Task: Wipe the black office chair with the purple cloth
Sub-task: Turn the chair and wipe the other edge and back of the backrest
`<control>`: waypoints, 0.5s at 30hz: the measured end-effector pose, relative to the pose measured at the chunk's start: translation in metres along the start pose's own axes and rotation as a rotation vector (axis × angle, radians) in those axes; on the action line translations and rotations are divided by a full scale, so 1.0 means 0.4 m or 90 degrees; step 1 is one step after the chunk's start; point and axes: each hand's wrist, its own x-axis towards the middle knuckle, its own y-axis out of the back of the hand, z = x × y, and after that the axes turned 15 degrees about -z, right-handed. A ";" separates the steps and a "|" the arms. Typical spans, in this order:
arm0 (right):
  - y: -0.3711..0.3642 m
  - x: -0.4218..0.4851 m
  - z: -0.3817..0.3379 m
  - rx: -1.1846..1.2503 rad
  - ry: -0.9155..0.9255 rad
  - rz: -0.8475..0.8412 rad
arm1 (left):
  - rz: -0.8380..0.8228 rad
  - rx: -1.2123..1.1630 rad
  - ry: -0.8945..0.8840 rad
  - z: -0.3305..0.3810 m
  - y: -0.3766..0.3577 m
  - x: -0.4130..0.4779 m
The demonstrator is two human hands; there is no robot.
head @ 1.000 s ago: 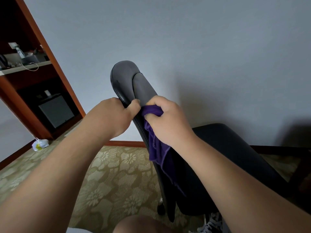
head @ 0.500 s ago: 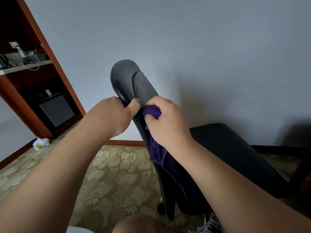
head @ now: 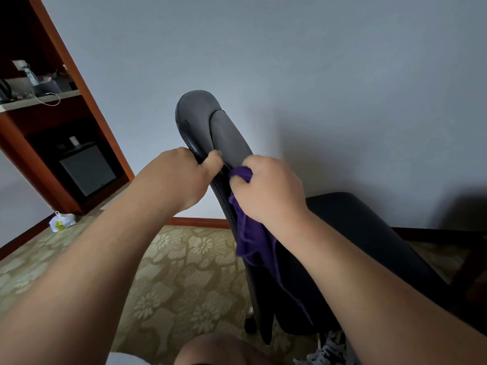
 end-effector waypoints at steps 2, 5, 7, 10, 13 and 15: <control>0.004 0.015 -0.017 0.042 0.019 0.021 | -0.002 -0.001 0.003 -0.002 0.001 0.000; -0.014 -0.002 0.006 0.045 0.011 0.016 | 0.003 0.001 -0.007 -0.002 -0.001 0.003; -0.033 -0.030 0.038 0.017 -0.022 0.006 | 0.011 -0.014 -0.011 -0.002 -0.007 0.002; -0.054 -0.058 0.079 -0.014 -0.070 -0.014 | 0.010 -0.030 -0.003 -0.004 -0.010 0.002; -0.063 -0.056 0.080 0.135 -0.132 -0.065 | 0.008 -0.024 0.004 -0.004 -0.007 0.003; -0.059 -0.033 0.053 0.361 -0.179 -0.070 | 0.003 -0.020 0.009 -0.002 -0.002 0.000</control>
